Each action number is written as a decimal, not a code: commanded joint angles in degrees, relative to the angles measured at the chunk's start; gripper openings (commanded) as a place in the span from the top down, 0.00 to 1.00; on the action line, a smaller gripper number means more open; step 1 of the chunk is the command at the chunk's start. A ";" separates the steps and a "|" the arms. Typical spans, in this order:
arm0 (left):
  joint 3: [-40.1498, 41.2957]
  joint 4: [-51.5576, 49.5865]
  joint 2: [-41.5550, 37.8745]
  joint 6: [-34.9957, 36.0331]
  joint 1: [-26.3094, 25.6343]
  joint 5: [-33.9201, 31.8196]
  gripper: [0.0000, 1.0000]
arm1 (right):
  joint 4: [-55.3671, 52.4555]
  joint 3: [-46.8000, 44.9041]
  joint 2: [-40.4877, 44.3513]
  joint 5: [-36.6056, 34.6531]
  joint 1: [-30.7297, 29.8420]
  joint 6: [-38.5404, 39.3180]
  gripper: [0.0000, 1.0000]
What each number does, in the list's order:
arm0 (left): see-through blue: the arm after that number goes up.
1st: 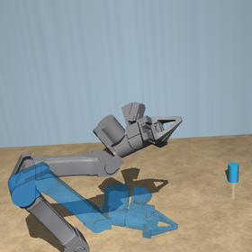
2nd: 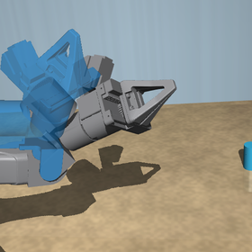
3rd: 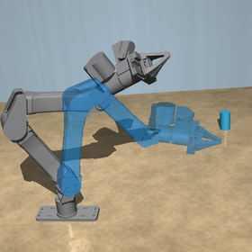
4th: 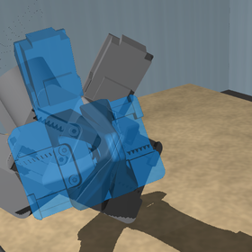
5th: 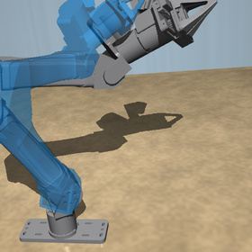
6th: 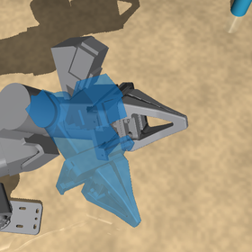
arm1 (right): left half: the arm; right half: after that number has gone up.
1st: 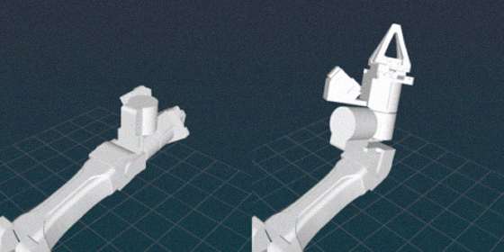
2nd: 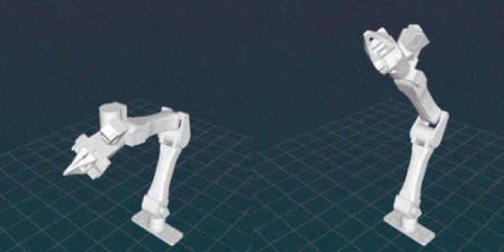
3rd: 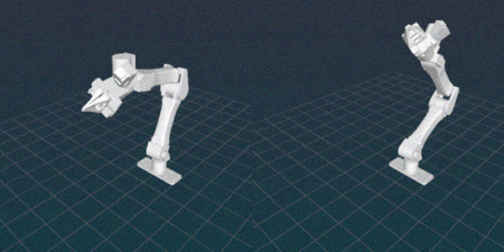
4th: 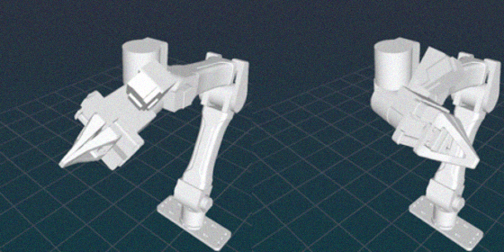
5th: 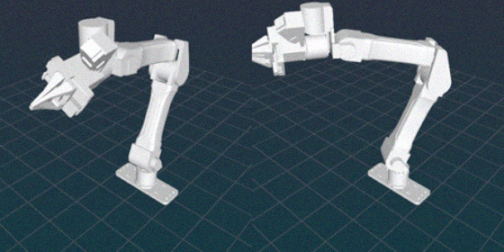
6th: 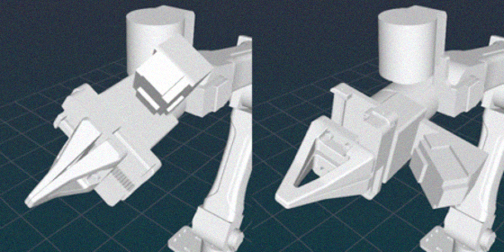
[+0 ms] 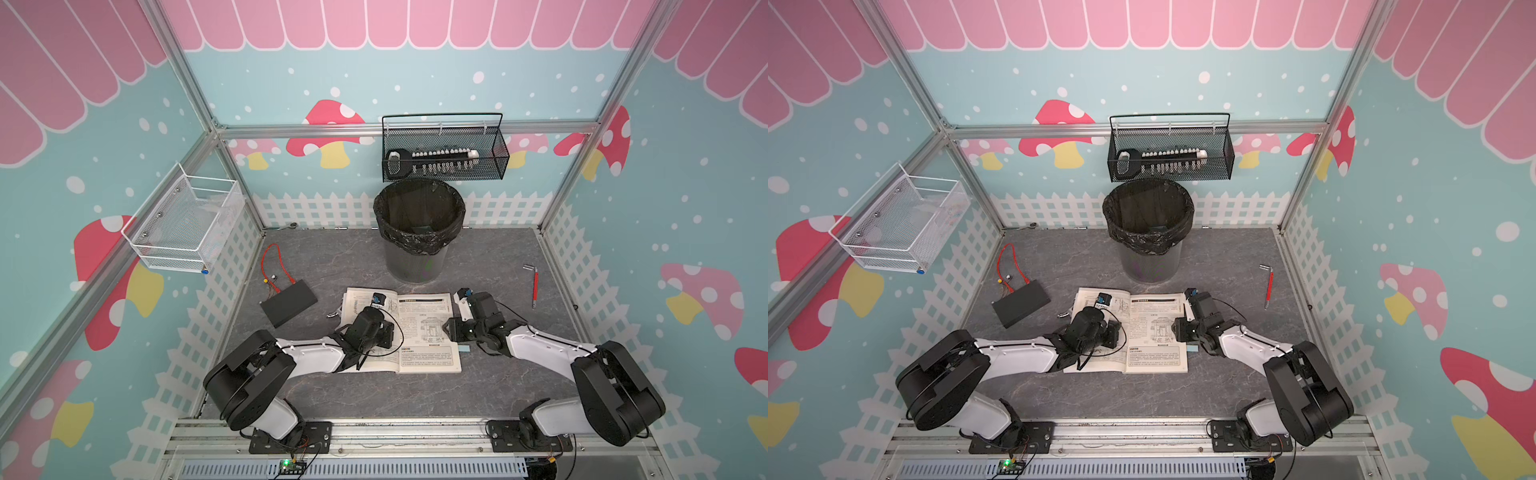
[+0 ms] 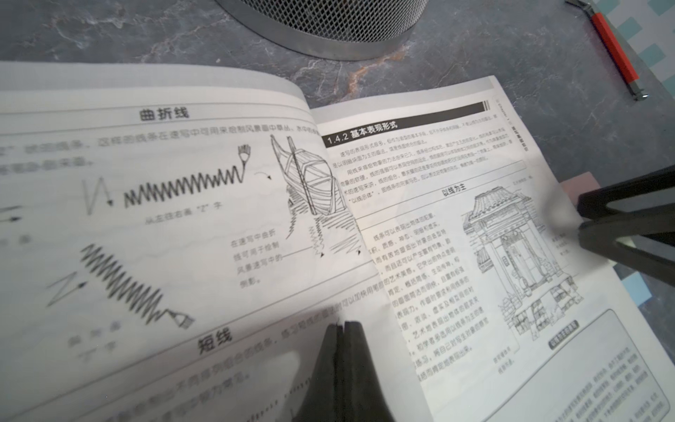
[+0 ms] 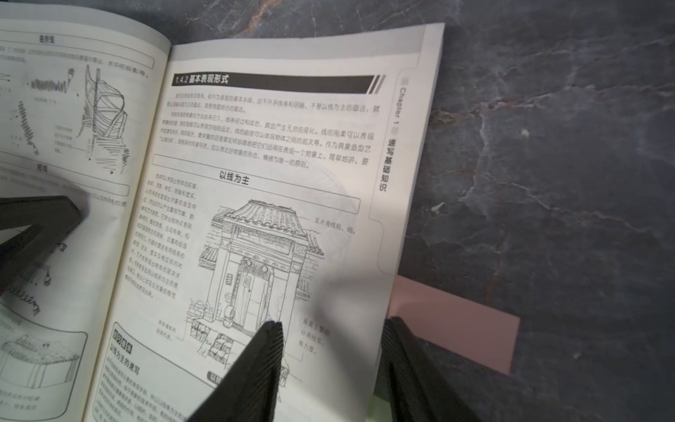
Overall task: Peel off the used sticky note
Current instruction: Turn the page of the book at the center of the board.
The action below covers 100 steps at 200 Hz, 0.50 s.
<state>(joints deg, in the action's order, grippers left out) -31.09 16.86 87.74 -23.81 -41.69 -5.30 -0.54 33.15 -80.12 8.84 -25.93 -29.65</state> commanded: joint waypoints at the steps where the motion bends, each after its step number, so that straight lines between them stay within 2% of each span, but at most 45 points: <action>1: 1.60 -2.01 -1.39 -0.84 0.38 -2.46 1.00 | 1.01 -0.63 0.42 -1.55 -0.17 -0.76 0.50; 100: 2.68 -1.84 -1.17 -1.59 0.36 -2.45 1.00 | 2.99 0.30 -3.59 -1.92 -0.16 -0.23 0.51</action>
<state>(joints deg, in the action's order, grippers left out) -29.87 16.53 86.94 -24.82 -41.69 -6.70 1.72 33.10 -82.78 7.92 -25.93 -29.89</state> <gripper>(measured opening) 0.042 0.495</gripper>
